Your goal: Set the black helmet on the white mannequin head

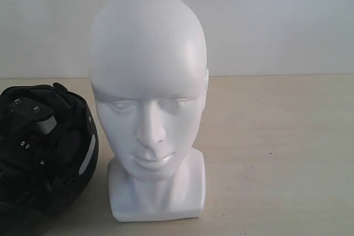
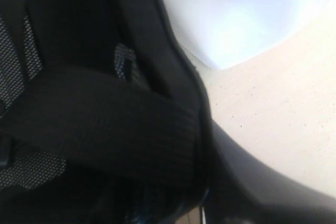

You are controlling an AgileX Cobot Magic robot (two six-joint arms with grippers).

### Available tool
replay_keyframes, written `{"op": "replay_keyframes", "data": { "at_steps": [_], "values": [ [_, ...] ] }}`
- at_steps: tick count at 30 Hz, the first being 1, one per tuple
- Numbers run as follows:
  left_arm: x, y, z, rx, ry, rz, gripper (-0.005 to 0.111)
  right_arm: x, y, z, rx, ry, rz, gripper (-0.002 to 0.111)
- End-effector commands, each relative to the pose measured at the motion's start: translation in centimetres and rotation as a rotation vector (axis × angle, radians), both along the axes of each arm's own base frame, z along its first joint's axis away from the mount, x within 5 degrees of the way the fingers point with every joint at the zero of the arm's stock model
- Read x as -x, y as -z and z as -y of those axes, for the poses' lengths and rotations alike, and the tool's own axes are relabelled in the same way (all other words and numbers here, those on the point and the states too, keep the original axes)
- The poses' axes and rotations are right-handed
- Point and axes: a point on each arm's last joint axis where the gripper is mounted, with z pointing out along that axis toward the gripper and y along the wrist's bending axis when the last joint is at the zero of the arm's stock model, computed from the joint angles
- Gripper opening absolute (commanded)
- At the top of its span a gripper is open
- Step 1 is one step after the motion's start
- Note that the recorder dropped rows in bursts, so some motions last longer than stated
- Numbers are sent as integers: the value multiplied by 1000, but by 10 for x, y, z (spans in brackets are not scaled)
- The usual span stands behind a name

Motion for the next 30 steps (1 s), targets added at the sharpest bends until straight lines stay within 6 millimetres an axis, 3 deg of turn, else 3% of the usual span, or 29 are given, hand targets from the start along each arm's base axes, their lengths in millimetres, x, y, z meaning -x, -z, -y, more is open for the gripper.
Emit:
{"op": "replay_keyframes", "data": {
  "at_steps": [1,2,11,20,30],
  "values": [
    [0,5,0,-12,6,-21,12,0,-1,0,0,0,12,0],
    [0,6,0,-16,14,-22,4,0,-1,0,0,0,12,0],
    [0,4,1,10,-25,-33,4,0,-1,0,0,0,12,0],
    [26,-54,-6,143,-104,165,4,0,-1,0,0,0,12,0],
    [49,-88,-11,235,-125,265,4,0,-1,0,0,0,12,0]
  ]
}}
